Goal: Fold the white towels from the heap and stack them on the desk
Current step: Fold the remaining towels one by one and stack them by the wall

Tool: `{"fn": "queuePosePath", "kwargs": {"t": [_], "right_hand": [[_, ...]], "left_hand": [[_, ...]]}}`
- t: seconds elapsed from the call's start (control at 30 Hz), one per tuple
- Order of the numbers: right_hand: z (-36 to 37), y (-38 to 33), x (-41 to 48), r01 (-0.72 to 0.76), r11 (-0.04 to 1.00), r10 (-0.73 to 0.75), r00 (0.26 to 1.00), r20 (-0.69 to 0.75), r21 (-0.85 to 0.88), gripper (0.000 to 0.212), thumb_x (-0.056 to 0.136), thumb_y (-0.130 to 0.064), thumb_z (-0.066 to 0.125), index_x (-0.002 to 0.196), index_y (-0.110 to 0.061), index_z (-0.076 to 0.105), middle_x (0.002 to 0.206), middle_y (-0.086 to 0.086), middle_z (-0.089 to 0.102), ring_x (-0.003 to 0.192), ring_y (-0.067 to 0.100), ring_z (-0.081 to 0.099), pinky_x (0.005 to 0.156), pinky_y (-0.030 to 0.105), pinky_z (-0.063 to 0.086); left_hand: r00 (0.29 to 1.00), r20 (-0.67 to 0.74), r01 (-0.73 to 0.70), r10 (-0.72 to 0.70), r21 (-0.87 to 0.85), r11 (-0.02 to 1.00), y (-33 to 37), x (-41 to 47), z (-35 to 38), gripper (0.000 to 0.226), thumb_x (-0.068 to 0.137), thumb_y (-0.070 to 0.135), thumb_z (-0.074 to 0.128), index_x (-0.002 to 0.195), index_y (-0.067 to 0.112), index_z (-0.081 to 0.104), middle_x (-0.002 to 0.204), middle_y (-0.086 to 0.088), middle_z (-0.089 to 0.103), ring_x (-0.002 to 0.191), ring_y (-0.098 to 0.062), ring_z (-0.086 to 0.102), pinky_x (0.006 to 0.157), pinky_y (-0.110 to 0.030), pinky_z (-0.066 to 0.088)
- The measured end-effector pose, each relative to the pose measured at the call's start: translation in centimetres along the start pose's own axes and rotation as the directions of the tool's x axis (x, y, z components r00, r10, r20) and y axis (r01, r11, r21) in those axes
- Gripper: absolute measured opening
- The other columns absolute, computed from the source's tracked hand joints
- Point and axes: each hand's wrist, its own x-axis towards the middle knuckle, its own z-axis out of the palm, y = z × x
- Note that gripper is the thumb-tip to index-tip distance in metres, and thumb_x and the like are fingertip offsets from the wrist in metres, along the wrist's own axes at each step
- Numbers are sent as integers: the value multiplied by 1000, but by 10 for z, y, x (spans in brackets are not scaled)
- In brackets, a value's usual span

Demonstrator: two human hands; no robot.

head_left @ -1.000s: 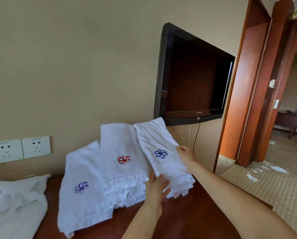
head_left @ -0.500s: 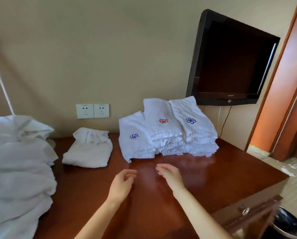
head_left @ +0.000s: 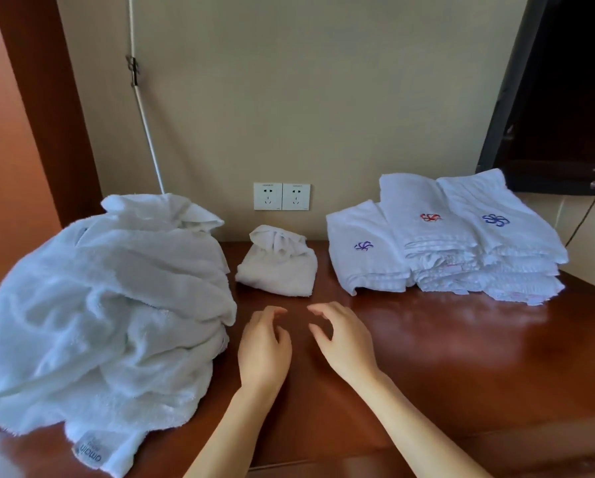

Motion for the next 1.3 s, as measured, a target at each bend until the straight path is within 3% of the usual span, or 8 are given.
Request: {"fn": "queuePosePath", "kwargs": {"t": [0.13,0.4,0.57,0.73,0.9,1.03,1.17,1.3], "right_hand": [[16,5,26,90,994,-92,995,-33,-63,34,87,-27,66,121,-26,63,114,-14,63,103,8,58,80,21,47],[56,26,87,-76,993,95,967,235,-91,76,87,-48,64,151,-28,29,157,-6,25,146,12,19,114,28,23],[71,32,110,-85,987,126,932,339,-134,66,94,-54,50,151,-27,30,158,-2,25,146,15,19,116,30,19],[75,36,113,-32,974,71,984,166,-223,36,102,-34,41,118,-10,63,118,6,63,109,26,56,89,35,41],[62,33,102,-171,966,152,983,106,196,36,100,-32,47,68,-17,45,67,-4,48,63,12,45,60,29,31],[30,24,91,-394,599,326,915,237,697,36,96,-35,52,81,-3,59,76,12,63,71,24,57,70,27,39],[-5,25,83,-412,-122,333,840,428,903,29,101,-25,43,110,-11,67,111,6,71,105,19,67,91,35,51],[-33,27,64,-211,-474,352,845,404,855,18,87,-4,51,90,-7,68,88,10,71,76,22,71,62,29,57]], "left_hand": [[991,95,-122,97,314,942,-13,16,2,36,95,22,44,130,28,53,129,10,52,117,-12,46,96,-23,35],[986,124,-146,108,370,917,-34,52,9,30,94,23,43,120,31,56,122,12,50,111,-10,42,97,-26,38],[990,92,-129,104,332,934,-38,60,14,36,93,25,45,128,29,51,125,11,50,113,-10,42,102,-25,35],[998,42,-63,54,223,973,-36,64,14,57,94,25,48,148,22,29,140,4,41,125,-12,40,106,-22,28],[1000,26,12,-13,27,1000,-38,66,13,78,91,22,56,153,18,9,155,-3,24,142,-15,25,117,-30,21],[996,66,67,-59,-131,989,-37,69,9,93,86,26,63,153,25,-2,160,1,9,147,-15,11,121,-36,12],[981,102,189,-167,-270,944,-42,76,10,105,68,60,62,148,43,-4,159,9,9,145,-16,22,117,-46,26],[969,198,233,-147,-543,807,-31,76,8,96,80,47,70,152,29,10,157,4,21,143,-13,27,118,-40,26]]}}
